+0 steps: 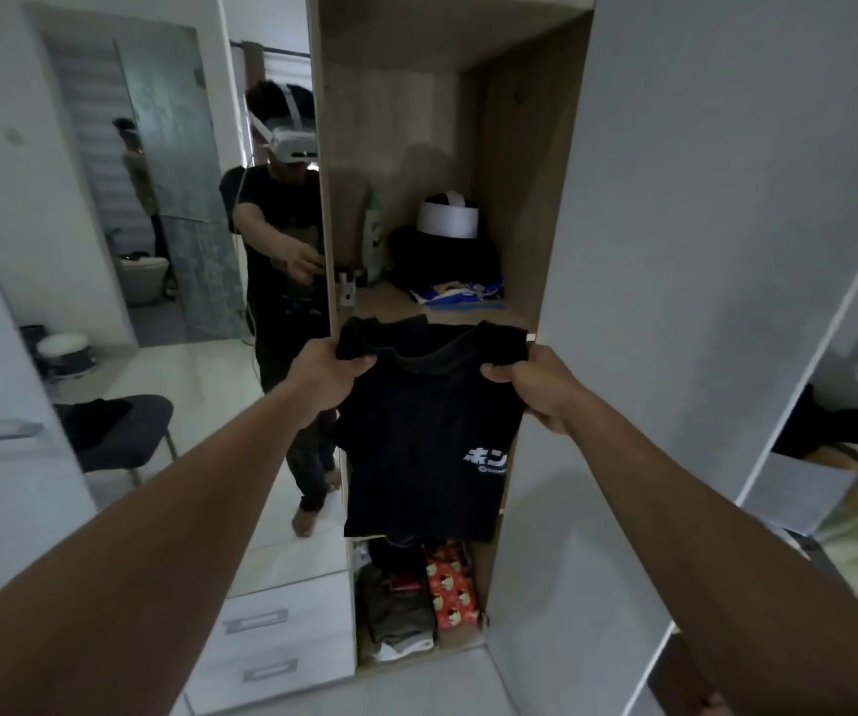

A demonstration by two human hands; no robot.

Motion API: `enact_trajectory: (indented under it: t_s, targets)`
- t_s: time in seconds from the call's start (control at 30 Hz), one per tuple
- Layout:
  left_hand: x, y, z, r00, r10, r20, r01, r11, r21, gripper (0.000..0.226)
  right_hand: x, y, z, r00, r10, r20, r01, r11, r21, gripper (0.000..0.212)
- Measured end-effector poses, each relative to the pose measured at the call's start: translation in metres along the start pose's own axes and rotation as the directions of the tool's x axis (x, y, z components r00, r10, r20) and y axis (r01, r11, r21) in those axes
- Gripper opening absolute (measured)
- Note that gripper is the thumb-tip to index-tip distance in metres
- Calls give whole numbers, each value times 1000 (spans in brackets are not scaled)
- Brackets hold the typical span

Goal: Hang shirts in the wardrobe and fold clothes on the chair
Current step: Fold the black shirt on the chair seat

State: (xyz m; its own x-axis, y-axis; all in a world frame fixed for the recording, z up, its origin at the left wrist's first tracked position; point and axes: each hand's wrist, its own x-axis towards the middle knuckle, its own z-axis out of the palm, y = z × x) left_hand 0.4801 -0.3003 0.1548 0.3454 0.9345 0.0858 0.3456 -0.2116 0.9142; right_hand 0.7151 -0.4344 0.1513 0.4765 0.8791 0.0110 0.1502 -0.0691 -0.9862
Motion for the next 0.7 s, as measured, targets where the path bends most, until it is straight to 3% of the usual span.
enact_trajectory:
  t_s: [0.3,0.43,0.57,0.7]
  targets:
    - [98,-73,85,991,-111,78,107,993,46,41,100,75,2,997,45,-69,-44,999,18,38]
    - [133,-101,124,961,-216,175,265,903,-338,42,145,114,1,996,52,-71,-48,997,63,39]
    - [185,-146,169,983,-174,67,186,890,-417,30,196,166,-2,992,101,-80,-88,984,152,59]
    - [237,-190,211,982,-187,22,176,870,-460,19,244,223,-4,981,171,-92,-149,967,208,62]
